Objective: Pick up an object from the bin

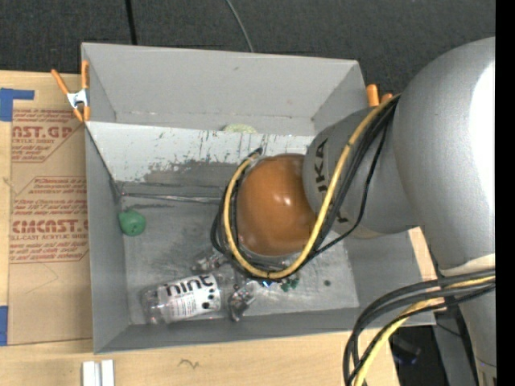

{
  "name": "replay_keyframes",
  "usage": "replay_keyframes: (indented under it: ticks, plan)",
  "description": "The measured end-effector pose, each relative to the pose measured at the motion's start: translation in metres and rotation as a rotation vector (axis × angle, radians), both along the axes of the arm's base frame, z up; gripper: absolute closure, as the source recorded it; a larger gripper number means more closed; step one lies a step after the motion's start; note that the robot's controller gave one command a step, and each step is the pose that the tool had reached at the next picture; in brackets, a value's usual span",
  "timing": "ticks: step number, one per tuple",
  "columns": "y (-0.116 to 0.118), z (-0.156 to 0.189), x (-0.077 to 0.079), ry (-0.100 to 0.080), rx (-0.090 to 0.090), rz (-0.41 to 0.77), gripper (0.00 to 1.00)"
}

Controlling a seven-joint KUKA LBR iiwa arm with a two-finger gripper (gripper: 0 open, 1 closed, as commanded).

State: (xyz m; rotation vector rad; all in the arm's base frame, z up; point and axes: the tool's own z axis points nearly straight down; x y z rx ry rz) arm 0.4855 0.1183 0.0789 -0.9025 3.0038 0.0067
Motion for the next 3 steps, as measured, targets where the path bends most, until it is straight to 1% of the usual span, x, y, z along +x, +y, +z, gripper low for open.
replay_keyframes:
  ticks: [1,2,3]
  plan:
    - [0.028,-0.005,0.002,-0.003,-0.005,-0.028,0.00]
    - [0.050,-0.005,0.009,-0.002,-0.008,0.012,1.00]
    - [0.050,-0.005,0.009,-0.002,-0.008,0.012,1.00]
